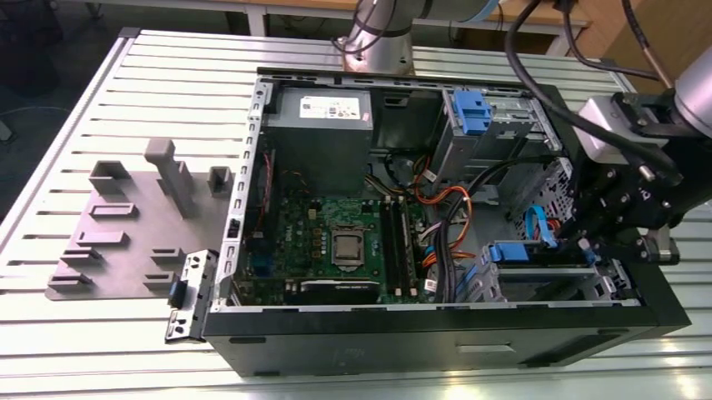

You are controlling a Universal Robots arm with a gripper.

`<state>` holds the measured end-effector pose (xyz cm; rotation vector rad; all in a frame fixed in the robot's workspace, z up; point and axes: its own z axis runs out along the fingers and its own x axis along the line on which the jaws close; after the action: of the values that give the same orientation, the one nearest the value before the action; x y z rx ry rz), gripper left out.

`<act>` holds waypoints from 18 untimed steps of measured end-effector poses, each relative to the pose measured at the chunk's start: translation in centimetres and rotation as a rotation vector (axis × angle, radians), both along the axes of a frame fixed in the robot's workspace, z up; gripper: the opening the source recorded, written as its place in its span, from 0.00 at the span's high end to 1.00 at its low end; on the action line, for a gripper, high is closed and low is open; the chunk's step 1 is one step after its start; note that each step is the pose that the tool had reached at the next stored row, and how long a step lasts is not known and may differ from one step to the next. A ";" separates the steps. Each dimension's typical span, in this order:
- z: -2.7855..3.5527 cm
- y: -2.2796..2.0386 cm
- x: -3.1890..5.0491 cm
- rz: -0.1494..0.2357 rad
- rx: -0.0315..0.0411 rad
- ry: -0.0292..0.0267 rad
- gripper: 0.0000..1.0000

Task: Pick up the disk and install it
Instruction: 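Insert the second disk wire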

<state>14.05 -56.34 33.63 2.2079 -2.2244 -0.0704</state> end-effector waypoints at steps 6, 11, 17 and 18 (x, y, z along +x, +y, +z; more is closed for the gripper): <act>1.94 0.00 0.00 0.000 -0.0002 0.0000 0.76; 2.06 0.00 -0.12 0.000 0.0000 -0.0017 0.76; 2.03 0.00 -0.48 0.000 0.0000 -0.0062 0.76; 2.05 0.00 -0.48 0.000 0.0000 -0.0062 0.76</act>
<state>13.57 -56.34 35.68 2.2114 -2.2273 -0.0635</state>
